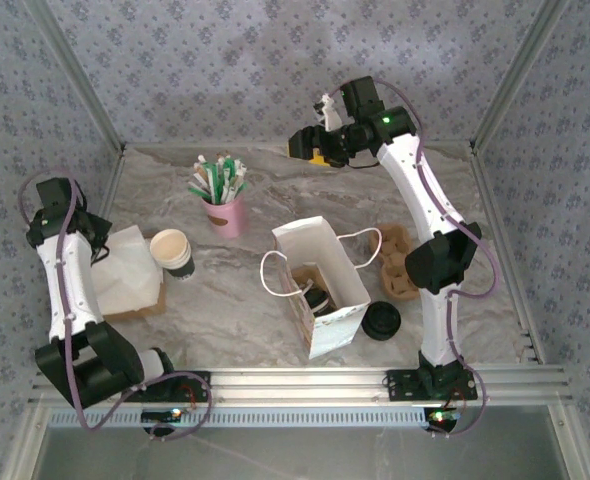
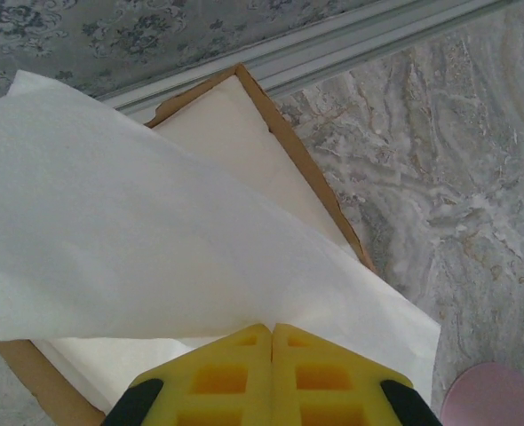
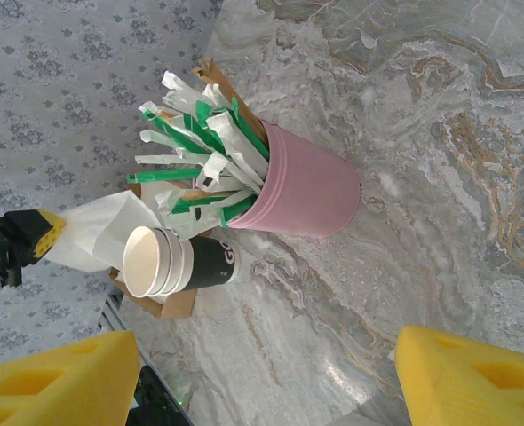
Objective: Pack the takeout coffee
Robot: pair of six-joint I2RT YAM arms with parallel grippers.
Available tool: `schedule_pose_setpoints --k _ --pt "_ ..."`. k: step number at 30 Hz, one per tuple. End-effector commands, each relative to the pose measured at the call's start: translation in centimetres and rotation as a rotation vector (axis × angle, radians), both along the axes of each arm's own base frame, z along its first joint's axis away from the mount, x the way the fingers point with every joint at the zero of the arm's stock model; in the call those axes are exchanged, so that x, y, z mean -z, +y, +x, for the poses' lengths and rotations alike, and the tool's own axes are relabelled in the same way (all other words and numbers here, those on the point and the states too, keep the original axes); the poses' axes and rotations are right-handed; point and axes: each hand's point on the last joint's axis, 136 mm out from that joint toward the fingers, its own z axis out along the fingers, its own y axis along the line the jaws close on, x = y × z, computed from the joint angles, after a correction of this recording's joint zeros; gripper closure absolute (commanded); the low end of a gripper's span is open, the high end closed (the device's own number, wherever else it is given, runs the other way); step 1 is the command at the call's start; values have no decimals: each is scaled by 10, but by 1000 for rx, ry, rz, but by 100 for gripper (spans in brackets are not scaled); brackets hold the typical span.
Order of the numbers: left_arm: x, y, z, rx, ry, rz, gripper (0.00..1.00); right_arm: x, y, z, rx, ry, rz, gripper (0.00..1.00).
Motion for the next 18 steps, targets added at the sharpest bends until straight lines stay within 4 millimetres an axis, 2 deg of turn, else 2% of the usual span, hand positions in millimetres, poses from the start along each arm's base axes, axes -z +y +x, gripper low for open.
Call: schedule_pose_setpoints --k 1,5,12,13,17,18 --pt "-1 -4 -4 28 28 -5 100 -22 -2 -10 -11 -46 5 22" --pt "16 -10 3 46 33 -54 100 -21 -2 -12 -13 -46 1 22" --pt "62 -11 5 40 118 -110 100 -19 -2 -12 -16 -42 -5 22" --pt "68 -11 4 37 133 -118 96 -19 -2 -12 -15 -41 -6 22" --pt "84 -11 4 40 161 -127 59 -17 -2 -11 -14 -37 -8 22" --pt "85 -9 4 39 166 -122 53 -16 -2 -11 -15 -34 -8 22"
